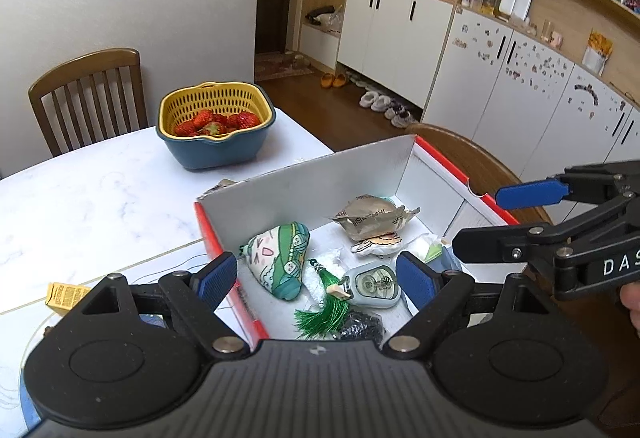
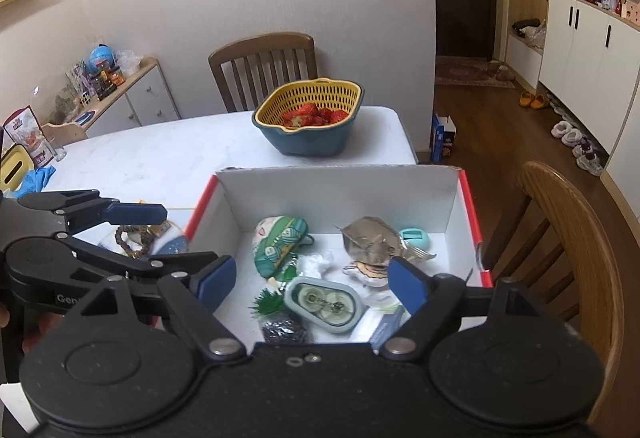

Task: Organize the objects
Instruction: 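Withdraw both tools from the box back toward the mat, then grasp the brown bead bracelet with the left tool while the right tool grasps the red horse keychain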

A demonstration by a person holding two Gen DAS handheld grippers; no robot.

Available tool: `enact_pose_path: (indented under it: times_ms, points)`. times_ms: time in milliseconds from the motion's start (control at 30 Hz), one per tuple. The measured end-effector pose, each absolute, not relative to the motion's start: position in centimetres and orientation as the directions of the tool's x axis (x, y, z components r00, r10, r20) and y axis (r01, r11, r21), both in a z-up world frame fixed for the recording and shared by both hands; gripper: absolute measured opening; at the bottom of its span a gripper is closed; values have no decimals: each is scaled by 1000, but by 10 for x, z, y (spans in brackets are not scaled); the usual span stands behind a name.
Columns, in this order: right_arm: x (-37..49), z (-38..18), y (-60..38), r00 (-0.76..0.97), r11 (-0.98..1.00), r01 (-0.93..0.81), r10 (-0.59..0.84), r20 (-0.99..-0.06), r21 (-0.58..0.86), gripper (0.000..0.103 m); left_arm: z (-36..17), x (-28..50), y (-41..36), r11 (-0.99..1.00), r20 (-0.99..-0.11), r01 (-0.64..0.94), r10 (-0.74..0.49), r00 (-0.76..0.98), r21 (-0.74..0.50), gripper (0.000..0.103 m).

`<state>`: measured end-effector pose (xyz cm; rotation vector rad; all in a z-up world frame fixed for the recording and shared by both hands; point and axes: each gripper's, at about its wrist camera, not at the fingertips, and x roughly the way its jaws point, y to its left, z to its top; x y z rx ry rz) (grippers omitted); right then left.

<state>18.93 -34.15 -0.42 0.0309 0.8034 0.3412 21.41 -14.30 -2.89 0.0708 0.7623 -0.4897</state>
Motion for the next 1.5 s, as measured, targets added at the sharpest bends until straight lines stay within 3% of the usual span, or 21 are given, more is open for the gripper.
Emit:
enact_pose_path:
  times_ms: [333, 433, 667, 1000, 1500]
  points:
    - [166, 3, -314, 672, 944, -286, 321, -667, 166, 91, -15, 196, -98, 898, -640, 417, -404, 653, -141, 88]
    - [161, 3, -302, 675, 941, -291, 331, -660, 174, 92, -13, 193, -83, 902, -632, 406, -401, 663, -147, 98]
    - [151, 5, -270, 679, 936, -306, 342, -650, 172, 93, -11, 188, -47, 912, -626, 381, -388, 676, -154, 103]
    - [141, 1, -215, 673, 923, -347, 367, -642, 165, 101, -17, 187, 7, 926, -615, 348, -363, 700, -150, 103]
    - [146, -22, -137, 629, 915, -379, 364, -687, 138, 101, -41, 203, 95, 952, -639, 281, -290, 712, -118, 103]
